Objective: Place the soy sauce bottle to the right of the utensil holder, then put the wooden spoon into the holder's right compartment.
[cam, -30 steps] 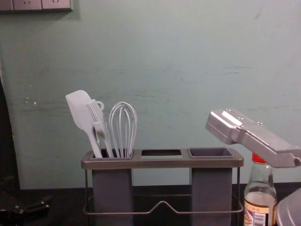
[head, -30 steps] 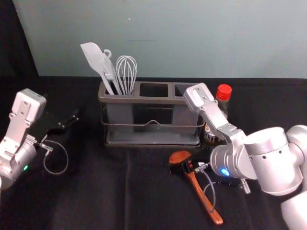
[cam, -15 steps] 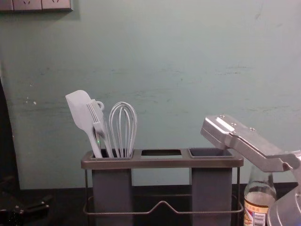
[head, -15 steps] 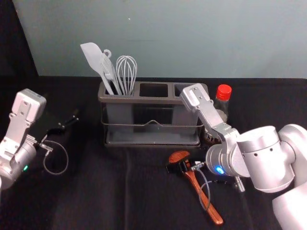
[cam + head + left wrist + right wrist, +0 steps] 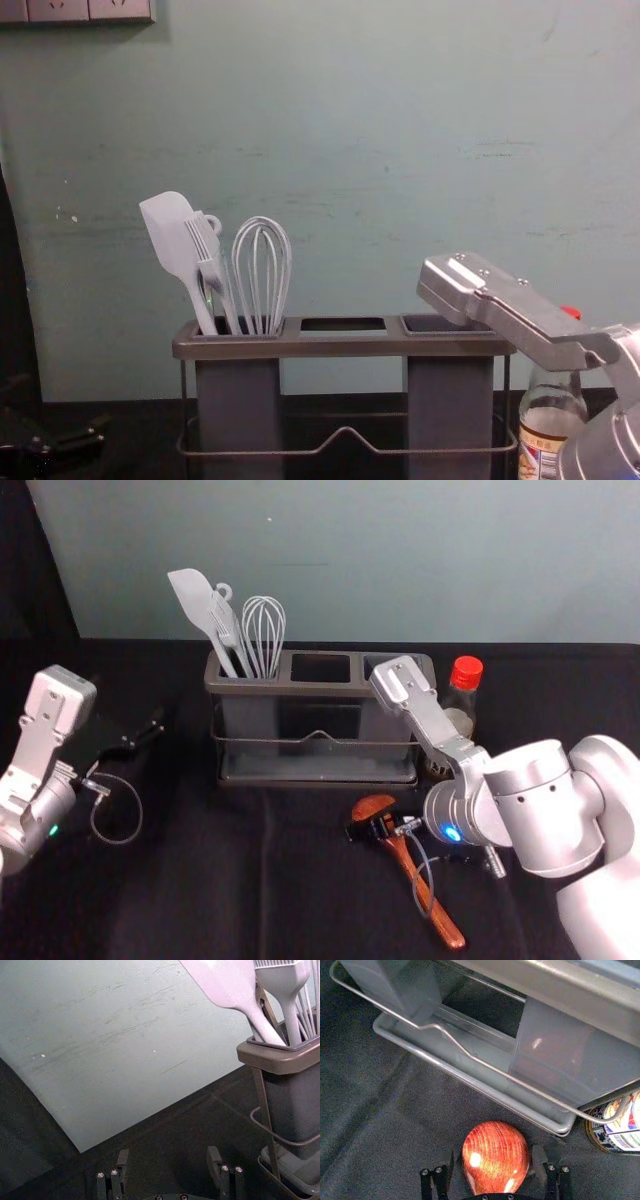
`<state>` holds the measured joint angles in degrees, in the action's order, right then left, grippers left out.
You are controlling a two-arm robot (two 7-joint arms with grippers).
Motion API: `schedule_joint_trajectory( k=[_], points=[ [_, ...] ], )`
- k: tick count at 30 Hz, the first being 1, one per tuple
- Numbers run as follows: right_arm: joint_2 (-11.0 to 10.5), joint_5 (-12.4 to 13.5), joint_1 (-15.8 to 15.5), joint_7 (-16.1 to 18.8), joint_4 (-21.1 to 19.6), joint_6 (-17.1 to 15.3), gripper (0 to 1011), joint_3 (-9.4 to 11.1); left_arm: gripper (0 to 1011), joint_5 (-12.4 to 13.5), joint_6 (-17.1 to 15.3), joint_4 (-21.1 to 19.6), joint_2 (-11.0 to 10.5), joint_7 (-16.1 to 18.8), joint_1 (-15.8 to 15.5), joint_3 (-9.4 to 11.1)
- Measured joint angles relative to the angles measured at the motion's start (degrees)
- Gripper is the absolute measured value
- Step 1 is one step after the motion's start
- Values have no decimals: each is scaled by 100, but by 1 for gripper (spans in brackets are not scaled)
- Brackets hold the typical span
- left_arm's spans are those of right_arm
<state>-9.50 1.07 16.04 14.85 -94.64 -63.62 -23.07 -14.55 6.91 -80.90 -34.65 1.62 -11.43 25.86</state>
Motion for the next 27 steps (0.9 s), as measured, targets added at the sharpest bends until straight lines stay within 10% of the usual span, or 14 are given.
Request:
schedule_joint_trajectory(
  k=[27],
  points=[
    [140,-285,49,227,177,38,1002,100,1000,0,0,0,0,0,0,-1]
  ],
)
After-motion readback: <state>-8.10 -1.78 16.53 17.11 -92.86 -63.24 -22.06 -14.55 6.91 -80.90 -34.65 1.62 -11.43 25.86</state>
